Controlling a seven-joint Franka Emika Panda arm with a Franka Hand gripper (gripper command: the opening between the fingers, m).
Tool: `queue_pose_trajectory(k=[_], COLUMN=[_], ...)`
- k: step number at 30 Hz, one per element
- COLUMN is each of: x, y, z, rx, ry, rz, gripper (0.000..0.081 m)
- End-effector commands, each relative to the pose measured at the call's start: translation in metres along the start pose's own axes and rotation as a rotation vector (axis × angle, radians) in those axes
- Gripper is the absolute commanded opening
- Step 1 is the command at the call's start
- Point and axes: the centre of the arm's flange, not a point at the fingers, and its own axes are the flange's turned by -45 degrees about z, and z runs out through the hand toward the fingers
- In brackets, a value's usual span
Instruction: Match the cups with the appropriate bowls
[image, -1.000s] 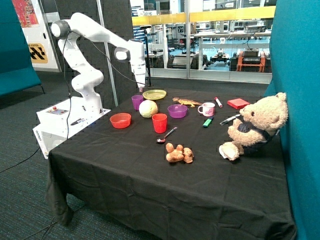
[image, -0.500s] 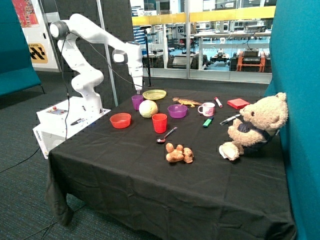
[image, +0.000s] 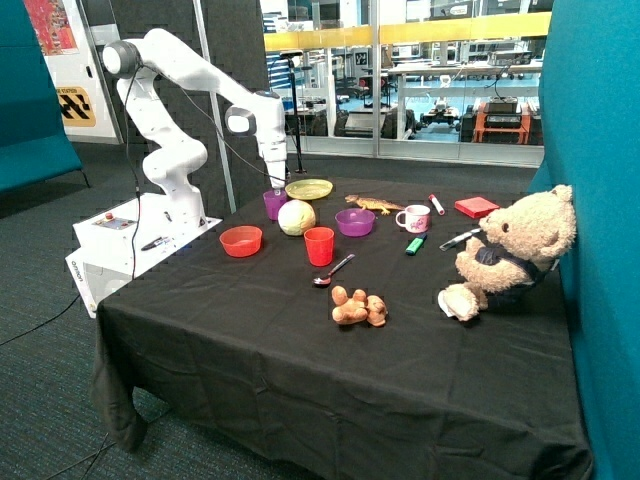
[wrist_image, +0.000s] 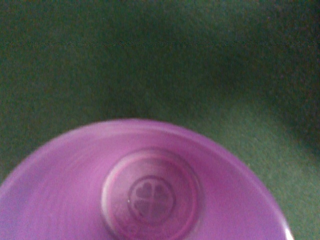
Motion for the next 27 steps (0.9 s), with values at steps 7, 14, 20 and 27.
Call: queue_pose_trajectory(k=[7, 14, 20, 27], x=[0.01, 0.004, 0.001, 0.004], y=[-0.007, -0.003, -0.004, -0.002], z=[0.009, 0.021, 0.028, 0.03], rx=[0.0014, 0.0014, 0.0014, 0.0014], ry=[-0.002, -0.002, -0.002, -0.002], rz=[-0.014, 0.019, 0.029, 0.035], gripper=[0.0376, 0.0386, 0.0381, 0.0352])
